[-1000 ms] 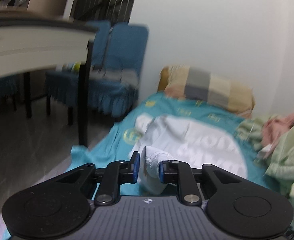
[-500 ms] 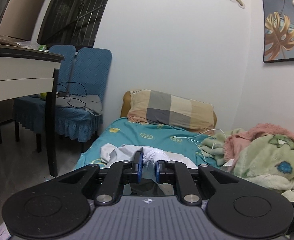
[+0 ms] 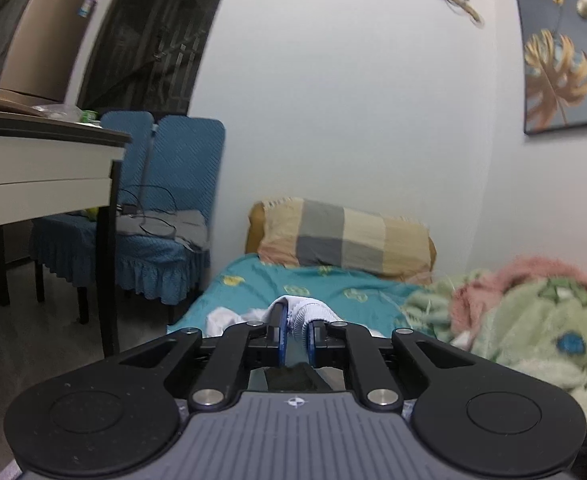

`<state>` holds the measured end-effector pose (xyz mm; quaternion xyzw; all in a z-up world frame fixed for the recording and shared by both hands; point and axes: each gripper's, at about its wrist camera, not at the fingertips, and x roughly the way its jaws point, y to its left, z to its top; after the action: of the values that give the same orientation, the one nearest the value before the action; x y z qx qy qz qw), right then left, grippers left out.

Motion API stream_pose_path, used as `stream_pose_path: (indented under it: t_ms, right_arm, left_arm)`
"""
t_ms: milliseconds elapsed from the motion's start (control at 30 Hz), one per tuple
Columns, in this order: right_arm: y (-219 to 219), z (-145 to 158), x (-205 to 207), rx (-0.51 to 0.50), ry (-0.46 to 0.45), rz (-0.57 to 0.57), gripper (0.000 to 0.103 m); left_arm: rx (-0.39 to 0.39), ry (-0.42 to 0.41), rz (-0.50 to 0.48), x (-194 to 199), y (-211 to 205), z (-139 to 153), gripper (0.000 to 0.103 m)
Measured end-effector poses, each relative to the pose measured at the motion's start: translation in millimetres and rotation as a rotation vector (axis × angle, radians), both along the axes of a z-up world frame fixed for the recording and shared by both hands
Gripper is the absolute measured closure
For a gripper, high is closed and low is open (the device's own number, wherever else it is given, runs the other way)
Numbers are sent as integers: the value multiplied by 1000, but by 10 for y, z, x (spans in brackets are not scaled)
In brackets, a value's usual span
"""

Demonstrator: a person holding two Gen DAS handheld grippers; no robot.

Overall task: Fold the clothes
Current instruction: 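Raise the held T-shirt high with both grippers, letting it hang open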

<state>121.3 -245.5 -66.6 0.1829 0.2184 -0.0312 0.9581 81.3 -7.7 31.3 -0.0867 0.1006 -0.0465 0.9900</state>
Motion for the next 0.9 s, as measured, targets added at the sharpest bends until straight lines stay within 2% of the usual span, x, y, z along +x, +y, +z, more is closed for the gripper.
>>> stream_pose_path:
  t_ms: [133,200,300,467,600,667,900]
  right_arm:
    - [38,690,-276,-108,-221,-25,97]
    - [60,1118,-420,-147,-329,-28,97]
    - [73,1766,-578,-155,-446,-8,97]
    - [117,2745,-1029,-178,-621,6,97]
    - [131,3402,-1510,-149,-722,24,97]
    - [141,3678,-1770,-147,-766,29,97]
    - [254,4459,-2567,-183,-895,69,97]
  left_arm:
    - [-28,-120,22,-143,112,504,95]
    - [-41,-176,26,-242,139,856,96]
    - [-45,-267,31,-436,180,1446,97]
    - [0,-406,17,-886,218,2434,97]
    - [7,-460,-14,-1359,250,3122,97]
    - [-13,-468,-32,-1598,285,3412,97]
    - [-63,-483,-41,-2299,434,4273,97]
